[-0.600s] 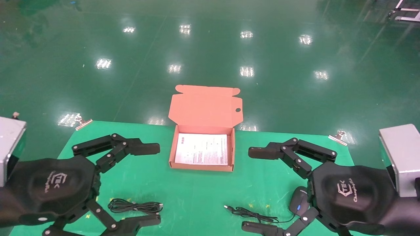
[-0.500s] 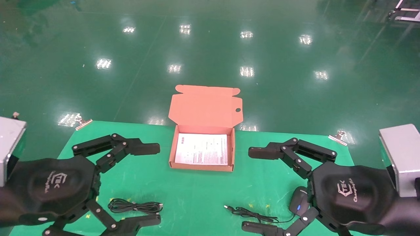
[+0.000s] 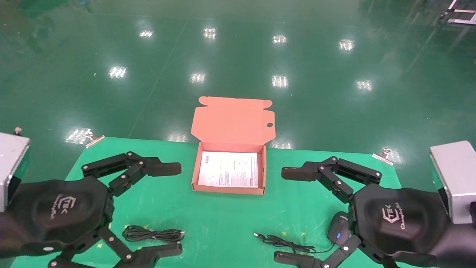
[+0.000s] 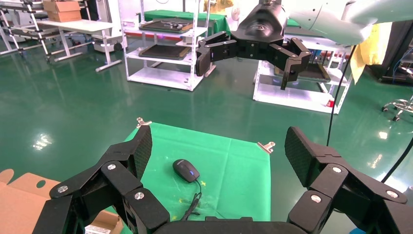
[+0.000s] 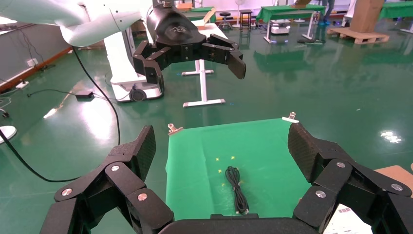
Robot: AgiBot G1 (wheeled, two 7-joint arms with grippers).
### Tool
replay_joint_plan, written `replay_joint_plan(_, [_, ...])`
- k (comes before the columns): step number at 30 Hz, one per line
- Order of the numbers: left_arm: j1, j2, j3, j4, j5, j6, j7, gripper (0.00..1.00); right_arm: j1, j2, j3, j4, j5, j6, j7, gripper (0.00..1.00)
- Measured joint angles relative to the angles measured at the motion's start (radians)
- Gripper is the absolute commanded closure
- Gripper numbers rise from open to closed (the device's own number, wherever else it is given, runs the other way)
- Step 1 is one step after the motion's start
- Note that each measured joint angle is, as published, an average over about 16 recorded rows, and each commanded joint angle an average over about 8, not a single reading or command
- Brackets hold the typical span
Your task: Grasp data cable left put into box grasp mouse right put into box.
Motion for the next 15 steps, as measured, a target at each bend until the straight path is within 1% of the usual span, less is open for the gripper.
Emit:
replay_joint_plan(5, [-0.004,-0.003,0.006,-0.002,0.017,-0.002,-0.001,0.00,0.003,0.003,-0.005,0.001,-0.008,-0.003,0.005,0.00])
replay_joint_plan(8, [-0.013,-0.006,0.017,-0.007,0.046,-0.004,-0.004,0.00,0.017,0.010,-0.017,0.006,-0.035,-0.011,0.017,0.00])
replay_joint_plan(12, [-0.039,-0.009,0.044,-0.019,0.118,-0.004,-0.010,0.00,0.062,0.017,-0.055,0.018,-0.104,-0.031,0.043,0.00])
replay_joint_plan(15, [-0.070,-0.007,0.075,-0.030,0.194,0.002,-0.013,0.00,0.120,0.019,-0.111,0.030,-0.182,-0.049,0.066,0.00])
